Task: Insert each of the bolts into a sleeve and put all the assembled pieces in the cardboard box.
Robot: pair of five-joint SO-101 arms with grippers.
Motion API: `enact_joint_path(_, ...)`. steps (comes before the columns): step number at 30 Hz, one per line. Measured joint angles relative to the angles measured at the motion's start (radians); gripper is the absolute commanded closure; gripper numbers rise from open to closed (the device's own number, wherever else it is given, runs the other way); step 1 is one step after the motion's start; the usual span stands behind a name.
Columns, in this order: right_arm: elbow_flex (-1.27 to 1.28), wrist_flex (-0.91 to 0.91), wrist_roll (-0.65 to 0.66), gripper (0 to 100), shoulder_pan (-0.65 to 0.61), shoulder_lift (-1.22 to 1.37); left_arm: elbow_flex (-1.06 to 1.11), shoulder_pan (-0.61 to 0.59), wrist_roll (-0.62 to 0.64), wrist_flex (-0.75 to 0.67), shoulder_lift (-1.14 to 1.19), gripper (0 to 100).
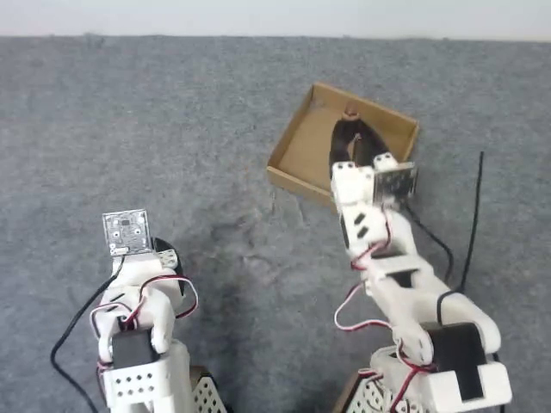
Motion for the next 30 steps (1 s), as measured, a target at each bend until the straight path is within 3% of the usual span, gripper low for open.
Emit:
enact_joint_path(14, -0.216, 0.491, 0.000, 96.1, 0.014, 0.020, 0.000, 0.000, 0.000, 0.000, 0.000, 99)
enact_joint_path(23, -0.511, 0.861, 0.000, 96.1, 0.084, 0.247, 0.000, 0.000, 0.000, 0.000, 0.000, 99)
enact_joint_path(30, -0.735, 1.031, -0.002, 95.7, 0.124, 0.450, 0.000, 0.000, -0.006, 0.000, 0.000, 99)
